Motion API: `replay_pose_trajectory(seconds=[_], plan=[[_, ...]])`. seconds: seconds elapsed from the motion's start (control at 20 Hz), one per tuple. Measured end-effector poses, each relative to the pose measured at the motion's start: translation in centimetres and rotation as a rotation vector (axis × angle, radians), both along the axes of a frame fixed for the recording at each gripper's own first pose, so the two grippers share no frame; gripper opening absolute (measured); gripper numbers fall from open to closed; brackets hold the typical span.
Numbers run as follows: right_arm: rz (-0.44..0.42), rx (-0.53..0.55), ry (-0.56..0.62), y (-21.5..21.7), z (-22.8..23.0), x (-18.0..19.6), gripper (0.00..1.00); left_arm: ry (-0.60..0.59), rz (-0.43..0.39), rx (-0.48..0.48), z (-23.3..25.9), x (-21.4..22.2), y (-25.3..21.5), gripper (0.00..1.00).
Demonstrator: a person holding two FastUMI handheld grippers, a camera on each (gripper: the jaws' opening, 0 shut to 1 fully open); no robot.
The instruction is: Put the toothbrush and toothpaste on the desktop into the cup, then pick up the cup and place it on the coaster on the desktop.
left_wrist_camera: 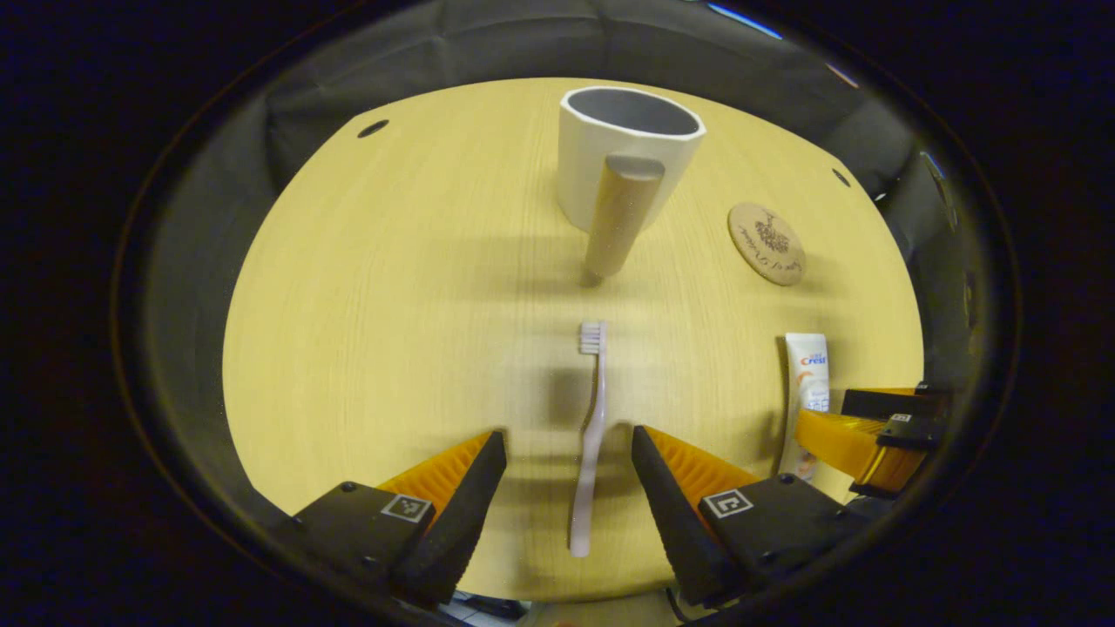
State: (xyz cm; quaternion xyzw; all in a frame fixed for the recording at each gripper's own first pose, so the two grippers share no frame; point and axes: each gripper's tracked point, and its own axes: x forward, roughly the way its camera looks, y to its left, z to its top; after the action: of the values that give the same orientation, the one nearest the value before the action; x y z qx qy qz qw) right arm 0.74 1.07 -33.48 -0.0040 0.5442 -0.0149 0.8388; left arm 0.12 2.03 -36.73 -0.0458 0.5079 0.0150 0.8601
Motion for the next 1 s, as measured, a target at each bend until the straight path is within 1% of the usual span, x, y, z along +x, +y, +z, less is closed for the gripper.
replay_pose_trajectory(seconds=[0.1,0.15,0.3,0.4,0.55,0.7,0.75,0.8,0.85,0.9,0.95,1.0], plan=[[0.011,-0.005,0.019,0.2,-0.5,-0.2,0.94,0.023,0.007,0.000,-0.6,-0.2,0.0,0.97],[0.016,-0.006,0.030,0.3,-0.9,-0.3,0.94,0.035,0.014,0.016,-0.8,-0.3,0.3,0.97],[0.020,-0.010,0.050,0.4,-1.5,-0.5,0.94,0.030,0.003,0.030,-0.8,0.0,0.3,0.96],[0.024,-0.034,0.053,0.1,-1.8,-0.4,0.94,0.029,0.012,0.029,-0.7,0.2,0.3,0.96],[0.014,-0.042,0.052,-0.1,-1.9,-0.3,0.92,0.033,0.012,0.029,-0.8,0.2,0.3,0.96],[0.020,-0.063,0.051,-0.2,-1.8,-0.3,0.87,0.042,0.011,0.033,-0.8,0.2,0.2,0.96],[0.023,-0.074,0.051,-0.4,-1.8,-0.5,0.77,0.042,0.009,0.033,-0.6,0.3,-0.1,0.93],[0.025,-0.073,0.050,-0.3,-1.7,-0.4,0.72,0.040,0.004,0.033,-0.6,0.5,-0.3,0.84],[0.028,-0.074,0.056,-0.4,-1.9,-0.5,0.62,0.040,-0.002,0.034,-0.6,0.5,-0.5,0.75],[0.031,-0.071,0.060,-0.3,-1.8,-0.6,0.59,0.049,-0.011,0.038,-0.7,0.5,-0.5,0.54],[0.028,-0.057,0.058,0.0,-1.8,-0.6,0.59,0.050,-0.020,0.028,-0.7,0.6,-0.8,0.59],[0.034,-0.053,0.071,0.2,-2.0,-0.8,0.51,0.047,-0.013,0.030,-0.7,0.9,-0.9,0.46]])
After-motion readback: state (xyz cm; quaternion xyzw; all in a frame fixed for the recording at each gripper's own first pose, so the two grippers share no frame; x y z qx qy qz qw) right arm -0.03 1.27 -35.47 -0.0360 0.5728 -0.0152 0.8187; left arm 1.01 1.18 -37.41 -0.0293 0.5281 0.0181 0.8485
